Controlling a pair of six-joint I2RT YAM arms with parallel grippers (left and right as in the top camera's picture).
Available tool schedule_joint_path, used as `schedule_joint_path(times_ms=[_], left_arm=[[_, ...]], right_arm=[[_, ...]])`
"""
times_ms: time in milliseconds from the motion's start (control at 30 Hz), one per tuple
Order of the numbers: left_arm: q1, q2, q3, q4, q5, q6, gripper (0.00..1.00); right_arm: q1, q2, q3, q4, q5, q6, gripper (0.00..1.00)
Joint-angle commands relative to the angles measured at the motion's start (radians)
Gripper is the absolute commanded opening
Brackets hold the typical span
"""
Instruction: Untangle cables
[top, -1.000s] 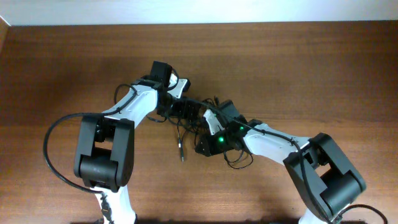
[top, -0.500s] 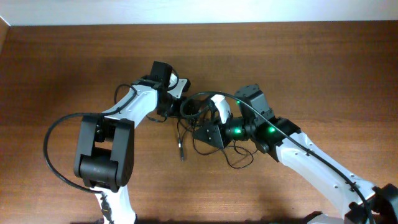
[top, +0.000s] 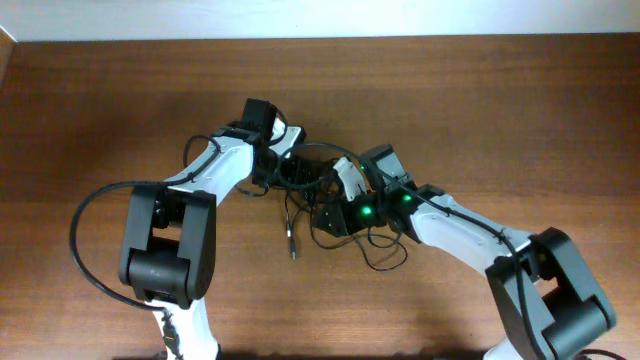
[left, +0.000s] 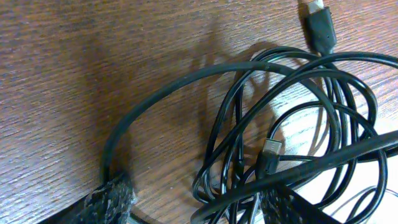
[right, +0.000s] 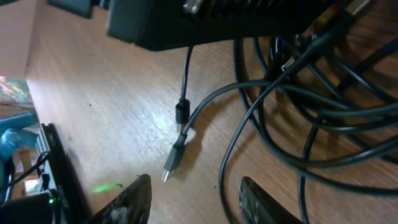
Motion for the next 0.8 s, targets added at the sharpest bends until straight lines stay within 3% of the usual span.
schedule_joint_path(times_ms=[0, 267, 433, 767], left_arm=[[0.005, 0.029, -0.019, -0.005, -0.037, 0.004, 0.68], [0.005, 0.029, -0.019, -0.005, -0.037, 0.004, 0.68], [0.005, 0.029, -0.019, -0.005, -0.037, 0.004, 0.68], [0.005, 0.029, -0.019, -0.005, -0.037, 0.004, 0.68]], right_arm=[[0.013, 0.018, 0.005, 0.021, 0.115, 0.081, 0.47], [0.090, 0.090, 0.005, 0.128, 0.215, 0.180, 0.53], [0.092, 0.152, 0.005, 0.200, 0.288, 0.214, 0.52], [0.158, 0.215, 0.005, 0.211, 0.514, 0.219, 0.25]])
